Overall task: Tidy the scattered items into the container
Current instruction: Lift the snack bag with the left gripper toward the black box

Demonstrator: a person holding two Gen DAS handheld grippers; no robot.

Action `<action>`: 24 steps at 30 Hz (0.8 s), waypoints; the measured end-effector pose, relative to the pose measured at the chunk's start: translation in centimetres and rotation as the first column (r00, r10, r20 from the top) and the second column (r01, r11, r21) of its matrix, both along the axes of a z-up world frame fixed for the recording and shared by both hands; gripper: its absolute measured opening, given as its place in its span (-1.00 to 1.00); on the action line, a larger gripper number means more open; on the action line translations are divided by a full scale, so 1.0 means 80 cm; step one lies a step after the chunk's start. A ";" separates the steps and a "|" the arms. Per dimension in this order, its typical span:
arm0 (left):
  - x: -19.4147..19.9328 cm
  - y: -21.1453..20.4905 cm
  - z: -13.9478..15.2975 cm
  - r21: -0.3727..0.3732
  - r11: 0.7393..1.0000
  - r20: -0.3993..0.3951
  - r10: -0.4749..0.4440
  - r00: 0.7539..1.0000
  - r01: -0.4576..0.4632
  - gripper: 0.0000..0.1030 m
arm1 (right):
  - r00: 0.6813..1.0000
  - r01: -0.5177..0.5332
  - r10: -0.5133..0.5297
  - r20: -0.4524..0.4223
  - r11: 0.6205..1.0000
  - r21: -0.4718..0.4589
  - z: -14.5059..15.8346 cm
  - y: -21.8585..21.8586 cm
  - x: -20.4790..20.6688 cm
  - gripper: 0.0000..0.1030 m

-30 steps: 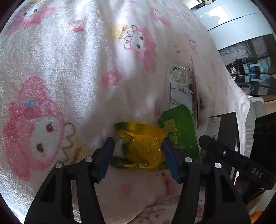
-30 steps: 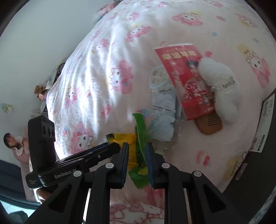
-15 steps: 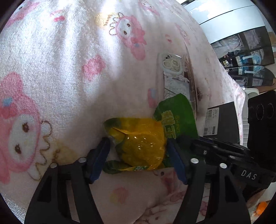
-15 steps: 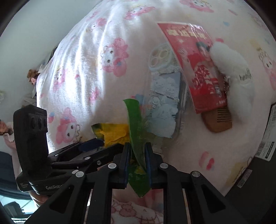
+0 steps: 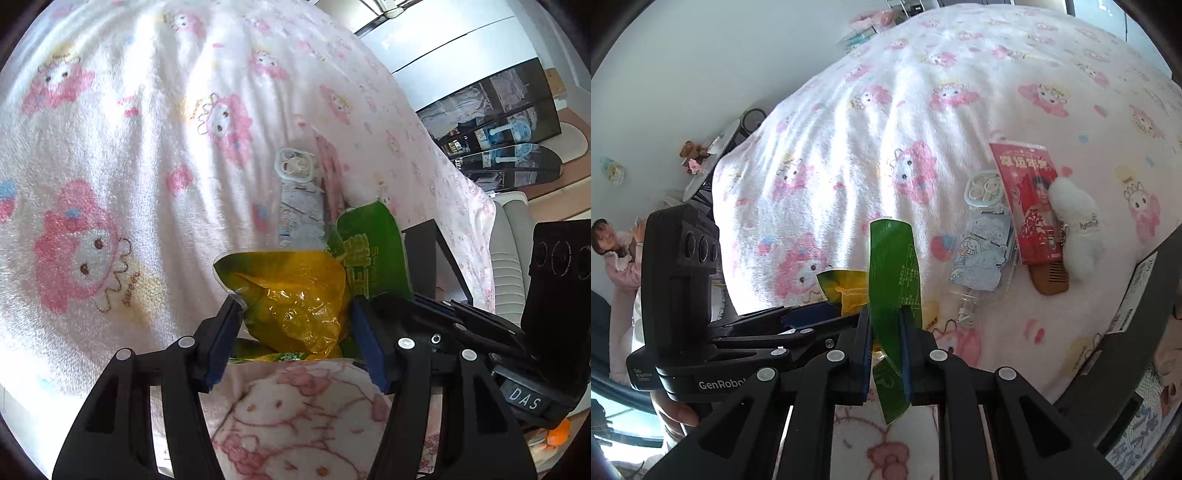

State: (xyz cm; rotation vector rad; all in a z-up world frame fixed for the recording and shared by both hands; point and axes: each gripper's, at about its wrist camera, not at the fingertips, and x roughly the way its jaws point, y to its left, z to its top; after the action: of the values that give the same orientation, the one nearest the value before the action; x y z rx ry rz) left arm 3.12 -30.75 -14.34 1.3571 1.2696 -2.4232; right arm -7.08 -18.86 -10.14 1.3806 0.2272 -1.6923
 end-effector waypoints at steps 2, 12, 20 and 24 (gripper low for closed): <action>0.006 0.015 0.025 -0.037 0.999 -0.021 -0.009 1.000 0.008 0.19 | 1.000 0.012 -0.012 -0.019 0.999 -0.040 0.018 0.021 0.006 -0.76; 0.007 0.092 0.109 -0.096 0.993 -0.114 -0.074 0.991 0.063 0.19 | 0.988 0.068 -0.081 -0.134 0.993 -0.099 0.111 0.111 0.034 -0.76; 0.024 0.116 0.161 -0.149 0.985 -0.124 -0.106 0.987 0.087 0.19 | 0.981 0.116 -0.140 -0.134 0.978 -0.172 0.153 0.146 0.055 -0.76; 0.019 0.132 0.190 -0.177 0.977 -0.127 -0.139 0.982 0.115 0.19 | 0.973 0.127 -0.161 -0.163 0.972 -0.200 0.177 0.162 0.063 -0.76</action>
State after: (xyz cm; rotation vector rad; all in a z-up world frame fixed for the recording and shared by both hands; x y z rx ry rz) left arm 4.63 -20.19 0.87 1.2812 1.0024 -2.6838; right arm -2.01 -5.94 4.00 1.1290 0.0650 -1.9091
